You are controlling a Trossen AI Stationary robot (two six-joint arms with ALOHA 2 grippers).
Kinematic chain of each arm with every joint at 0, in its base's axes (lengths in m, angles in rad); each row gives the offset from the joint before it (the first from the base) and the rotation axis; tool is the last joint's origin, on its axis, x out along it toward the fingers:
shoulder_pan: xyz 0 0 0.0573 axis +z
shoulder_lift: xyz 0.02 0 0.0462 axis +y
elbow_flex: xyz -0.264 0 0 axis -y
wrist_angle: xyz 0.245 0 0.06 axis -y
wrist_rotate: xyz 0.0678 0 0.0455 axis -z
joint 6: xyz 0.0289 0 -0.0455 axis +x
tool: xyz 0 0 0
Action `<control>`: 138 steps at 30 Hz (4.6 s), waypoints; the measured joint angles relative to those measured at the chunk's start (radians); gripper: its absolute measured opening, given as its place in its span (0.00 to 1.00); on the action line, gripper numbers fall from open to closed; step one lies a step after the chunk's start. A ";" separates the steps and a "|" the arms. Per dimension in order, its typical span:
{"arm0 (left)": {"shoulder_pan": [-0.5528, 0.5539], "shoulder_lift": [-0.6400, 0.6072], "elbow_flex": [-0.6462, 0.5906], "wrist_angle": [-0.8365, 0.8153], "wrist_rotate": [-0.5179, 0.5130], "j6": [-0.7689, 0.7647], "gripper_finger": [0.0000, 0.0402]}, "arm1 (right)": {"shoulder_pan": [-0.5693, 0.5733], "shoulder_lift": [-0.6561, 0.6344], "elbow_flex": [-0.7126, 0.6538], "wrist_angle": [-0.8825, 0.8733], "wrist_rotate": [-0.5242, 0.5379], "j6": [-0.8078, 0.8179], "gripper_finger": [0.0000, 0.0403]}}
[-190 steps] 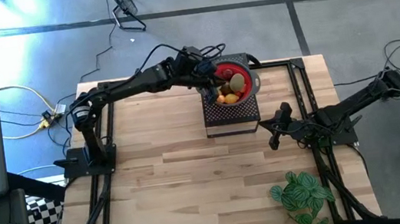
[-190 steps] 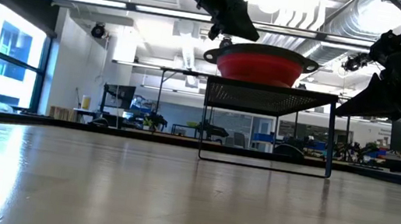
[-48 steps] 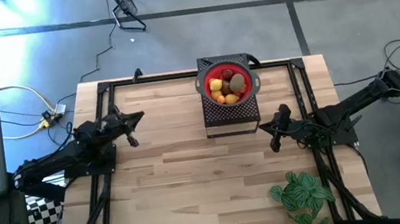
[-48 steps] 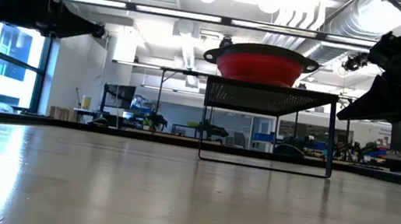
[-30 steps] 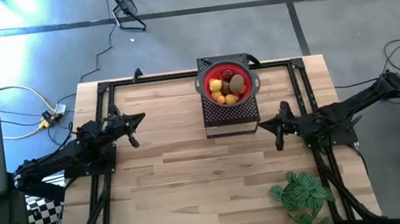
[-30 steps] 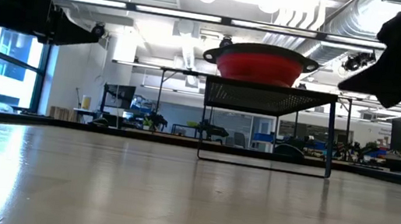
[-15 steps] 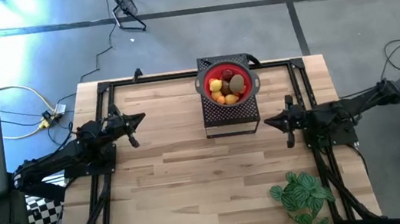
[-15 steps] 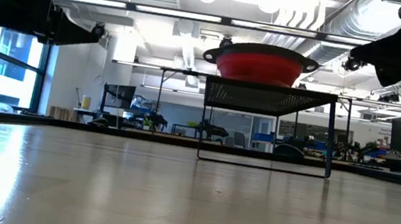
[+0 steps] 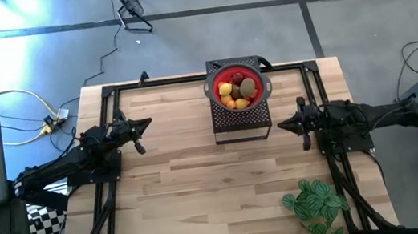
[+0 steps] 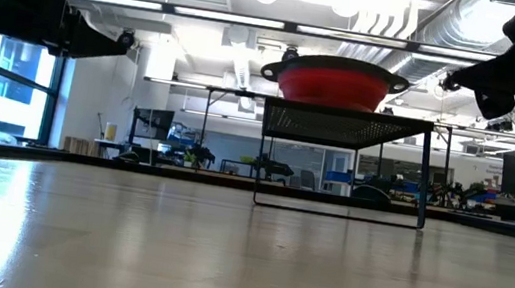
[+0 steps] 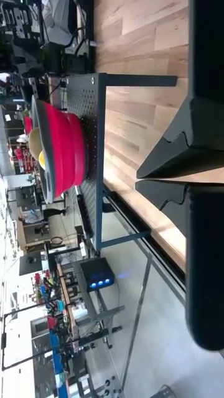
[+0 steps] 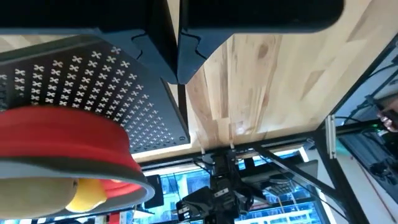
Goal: Pick & Place Fruit
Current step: Return to Home Position
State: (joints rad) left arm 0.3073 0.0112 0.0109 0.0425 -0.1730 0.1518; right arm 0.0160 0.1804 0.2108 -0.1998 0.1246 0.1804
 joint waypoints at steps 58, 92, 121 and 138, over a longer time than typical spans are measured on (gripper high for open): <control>0.000 0.000 0.000 0.000 0.000 -0.001 0.03 | -0.209 -0.136 -0.203 0.221 -0.103 -0.099 0.00; 0.000 0.000 0.000 0.000 0.000 -0.001 0.03 | -0.209 -0.136 -0.204 0.220 -0.102 -0.099 0.00; 0.000 0.000 0.000 0.000 0.000 -0.001 0.03 | -0.209 -0.135 -0.205 0.219 -0.102 -0.099 0.00; 0.000 0.000 0.000 0.000 0.000 -0.001 0.03 | -0.209 -0.136 -0.205 0.219 -0.102 -0.099 0.00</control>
State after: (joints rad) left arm 0.3069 0.0109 0.0109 0.0425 -0.1734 0.1509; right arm -0.1928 0.0449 0.0055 0.0196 0.0231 0.0818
